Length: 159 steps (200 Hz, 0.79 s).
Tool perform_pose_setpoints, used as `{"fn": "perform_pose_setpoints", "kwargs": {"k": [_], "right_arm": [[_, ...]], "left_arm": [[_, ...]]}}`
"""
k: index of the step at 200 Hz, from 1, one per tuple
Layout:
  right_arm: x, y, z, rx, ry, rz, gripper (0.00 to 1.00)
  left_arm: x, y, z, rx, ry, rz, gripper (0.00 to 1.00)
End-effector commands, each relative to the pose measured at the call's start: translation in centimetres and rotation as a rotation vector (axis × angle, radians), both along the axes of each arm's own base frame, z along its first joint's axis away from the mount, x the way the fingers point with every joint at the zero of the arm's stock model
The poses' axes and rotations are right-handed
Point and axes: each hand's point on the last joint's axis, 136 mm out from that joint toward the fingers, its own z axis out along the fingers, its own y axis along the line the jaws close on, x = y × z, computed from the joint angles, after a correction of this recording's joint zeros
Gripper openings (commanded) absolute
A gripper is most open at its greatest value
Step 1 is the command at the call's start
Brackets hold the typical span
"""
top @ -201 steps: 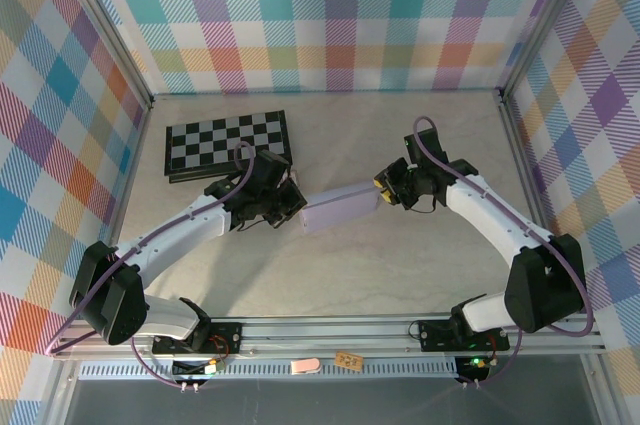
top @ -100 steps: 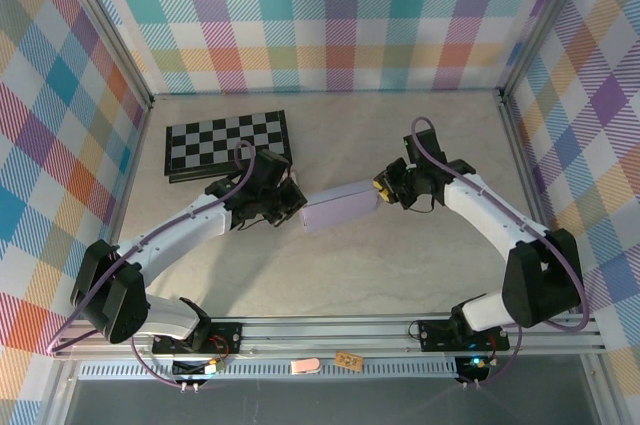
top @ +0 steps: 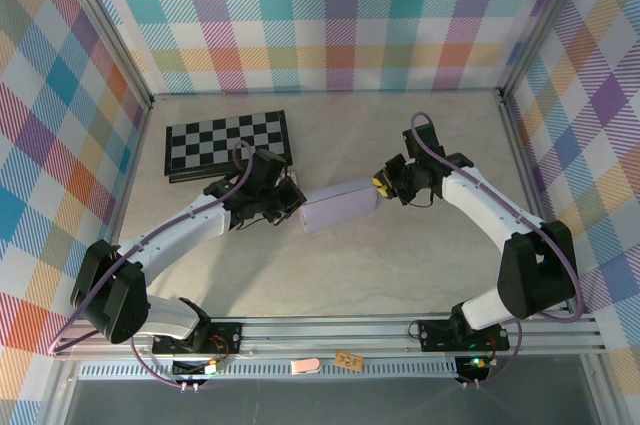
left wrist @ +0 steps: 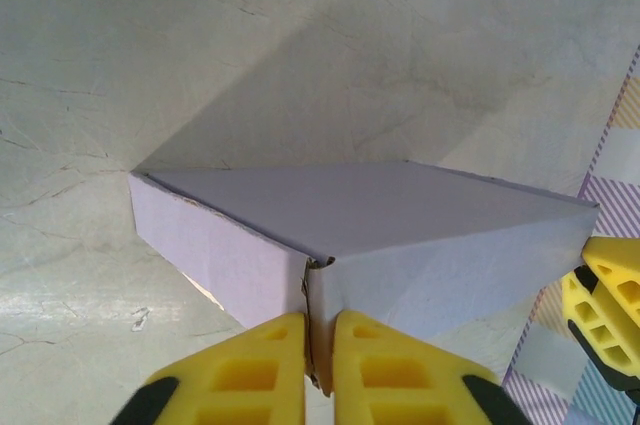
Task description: Fold the paper box
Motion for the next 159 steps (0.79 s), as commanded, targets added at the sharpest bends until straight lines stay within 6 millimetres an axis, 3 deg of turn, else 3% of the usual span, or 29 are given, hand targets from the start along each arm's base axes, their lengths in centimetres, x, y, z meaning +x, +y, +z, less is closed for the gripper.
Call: {"fn": "perform_pose_setpoints", "kwargs": {"k": [1,41,64,81,115,159], "right_arm": [[-8.4,-4.8,-8.2,-0.261,0.414,-0.025,0.17],[-4.8,-3.9,-3.1,-0.274,0.231,0.035,0.23],[-3.6,-3.0,0.1,-0.253,0.164,0.026,0.39],[-3.1,-1.1,2.0,-0.190,0.110,0.004,0.54],[-2.7,3.5,2.3,-0.051,0.159,-0.056,0.75],[-1.1,6.7,0.5,-0.048,0.243,-0.089,0.83]], "left_arm": [[-5.6,3.5,-8.9,0.211,0.308,-0.028,0.04],[-4.7,2.8,-8.0,0.193,0.277,-0.031,0.02],[-4.3,2.4,-7.4,0.185,0.263,-0.038,0.02],[-4.0,2.3,-7.1,0.182,0.254,-0.039,0.02],[-3.9,2.2,-7.0,0.176,0.252,-0.035,0.02],[-3.7,2.0,-6.8,0.170,0.240,-0.038,0.02]]}}
